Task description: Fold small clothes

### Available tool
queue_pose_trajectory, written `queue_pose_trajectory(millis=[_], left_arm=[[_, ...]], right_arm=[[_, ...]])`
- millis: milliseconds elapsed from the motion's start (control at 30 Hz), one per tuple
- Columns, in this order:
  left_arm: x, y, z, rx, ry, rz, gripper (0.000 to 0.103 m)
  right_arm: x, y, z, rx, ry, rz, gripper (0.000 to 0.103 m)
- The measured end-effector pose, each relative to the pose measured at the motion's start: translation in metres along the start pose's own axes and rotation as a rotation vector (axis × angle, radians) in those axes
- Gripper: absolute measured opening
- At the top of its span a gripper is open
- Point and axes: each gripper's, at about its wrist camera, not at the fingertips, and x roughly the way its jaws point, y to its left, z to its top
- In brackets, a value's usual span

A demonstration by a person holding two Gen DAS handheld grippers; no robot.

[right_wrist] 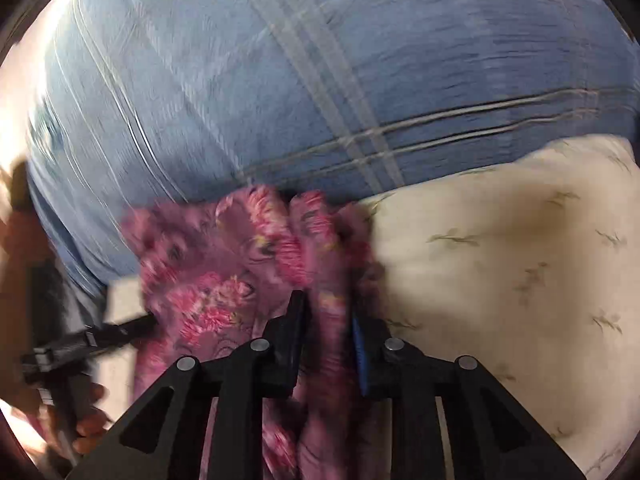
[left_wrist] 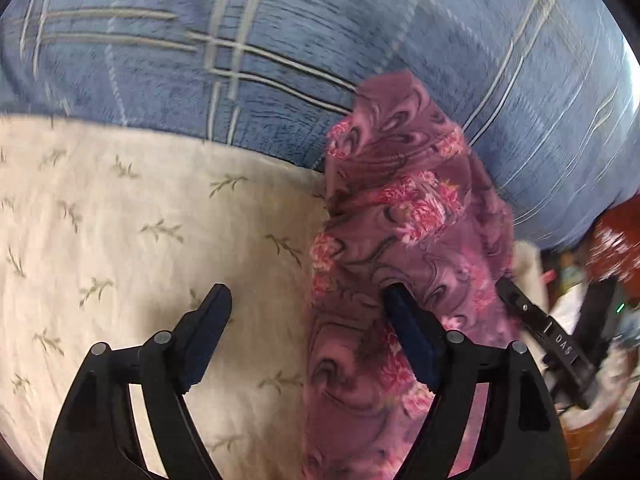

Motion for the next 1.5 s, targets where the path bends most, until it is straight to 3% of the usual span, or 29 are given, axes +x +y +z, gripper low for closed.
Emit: queue_pose_trajectory(millis=[167,267,333,400,433,467,533,567,600,700,833,1133,1333,1500], left_arm=[[-0.017,0.014,-0.019,0.023,0.022,-0.135,0.080],[0.000,0.009,-0.037,0.020,0.103,-0.212,0.080],[-0.003,-0.003,-0.047,0.061,0.053,-0.188,0.086],[-0.002,-0.010,-0.049,0.058,0.082,-0.235,0.085],[-0.005,-0.013,-0.051,0.052,0.086,-0.257,0.085],[-0.003,-0.017,-0.050,0.056,0.072,-0.231,0.080],[0.000,-0.025,-0.049,0.083,0.045,-0.149,0.062],[0.000,-0.026,-0.049,0.077,0.036,-0.138,0.053],[-0.003,-0.024,-0.049,0.067,0.025,-0.138,0.043],[-0.018,-0.028,-0.052,0.100,-0.016,-0.104,0.033],[-0.042,-0.041,-0.067,0.187,-0.089,-0.021,0.030],[-0.103,-0.019,-0.107,0.186,-0.116,-0.022,0.029],[-0.154,0.017,-0.177,0.215,-0.146,0.036,0.030],[-0.132,0.056,-0.218,0.168,-0.067,0.064,0.036]], right_arm=[[-0.039,-0.028,-0.023,0.057,0.013,0.201,0.051],[-0.035,-0.033,-0.042,0.051,0.074,0.247,0.052],[-0.023,-0.026,-0.054,0.036,0.125,0.300,0.054],[-0.025,-0.013,-0.057,-0.020,0.100,0.320,0.069],[-0.023,-0.010,-0.058,-0.035,0.098,0.317,0.069],[-0.020,-0.004,-0.058,-0.062,0.098,0.280,0.069],[-0.020,0.006,-0.061,-0.116,0.082,0.216,0.062],[-0.021,0.006,-0.062,-0.127,0.071,0.187,0.045],[-0.024,0.006,-0.064,-0.134,0.057,0.159,0.034],[-0.037,0.007,-0.069,-0.139,0.003,0.141,0.028],[-0.055,0.015,-0.075,-0.142,-0.035,0.128,0.026],[-0.106,0.061,-0.115,-0.209,-0.061,0.176,0.026],[-0.128,0.089,-0.181,-0.214,-0.012,0.270,0.026],[-0.115,0.089,-0.240,-0.202,0.064,0.260,0.030]])
